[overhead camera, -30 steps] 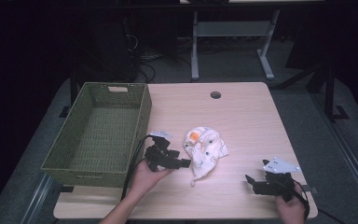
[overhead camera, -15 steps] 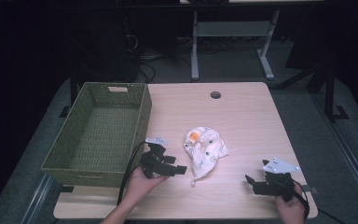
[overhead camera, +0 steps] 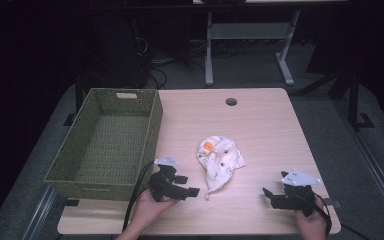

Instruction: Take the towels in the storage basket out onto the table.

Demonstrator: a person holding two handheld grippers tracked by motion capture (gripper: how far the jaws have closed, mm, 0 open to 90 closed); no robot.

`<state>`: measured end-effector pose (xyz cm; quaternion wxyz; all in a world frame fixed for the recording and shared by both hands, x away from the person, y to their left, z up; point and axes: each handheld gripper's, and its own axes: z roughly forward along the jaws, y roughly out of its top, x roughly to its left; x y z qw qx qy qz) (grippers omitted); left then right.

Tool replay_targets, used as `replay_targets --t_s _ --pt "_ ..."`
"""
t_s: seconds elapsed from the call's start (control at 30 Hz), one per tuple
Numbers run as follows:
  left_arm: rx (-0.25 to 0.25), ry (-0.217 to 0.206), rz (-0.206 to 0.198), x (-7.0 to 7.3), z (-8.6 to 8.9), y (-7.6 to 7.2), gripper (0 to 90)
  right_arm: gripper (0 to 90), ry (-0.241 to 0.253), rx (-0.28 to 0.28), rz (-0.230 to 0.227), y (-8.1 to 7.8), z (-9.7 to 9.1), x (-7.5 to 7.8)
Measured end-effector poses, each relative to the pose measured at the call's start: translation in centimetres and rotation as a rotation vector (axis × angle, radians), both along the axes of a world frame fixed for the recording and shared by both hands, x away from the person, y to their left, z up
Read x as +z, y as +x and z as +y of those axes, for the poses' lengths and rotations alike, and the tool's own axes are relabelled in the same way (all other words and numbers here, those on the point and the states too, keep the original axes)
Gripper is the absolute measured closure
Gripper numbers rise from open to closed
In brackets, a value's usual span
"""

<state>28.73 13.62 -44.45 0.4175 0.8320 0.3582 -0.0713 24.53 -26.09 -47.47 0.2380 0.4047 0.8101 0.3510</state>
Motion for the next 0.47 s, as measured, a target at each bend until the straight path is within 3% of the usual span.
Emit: replay_targets --t_s 0.13,0.23,0.33,0.47 --pt "-0.005 0.006 -0.013 -0.2 -0.4 -0.1 24.8 13.7 0.001 0.009 -0.007 0.0 0.1 0.0" --pt "-0.014 0.003 -0.058 -0.2 -0.9 -0.3 24.8 13.7 -0.003 0.015 -0.009 0.0 0.2 0.1" --pt "-0.023 0.012 -0.074 -0.2 -1.2 -0.4 24.2 13.7 -0.001 0.016 -0.007 0.0 0.2 0.1" --pt "-0.027 0.004 -0.058 -0.6 -1.5 -0.3 24.2 13.7 0.003 0.023 -0.011 0.2 0.2 0.0"
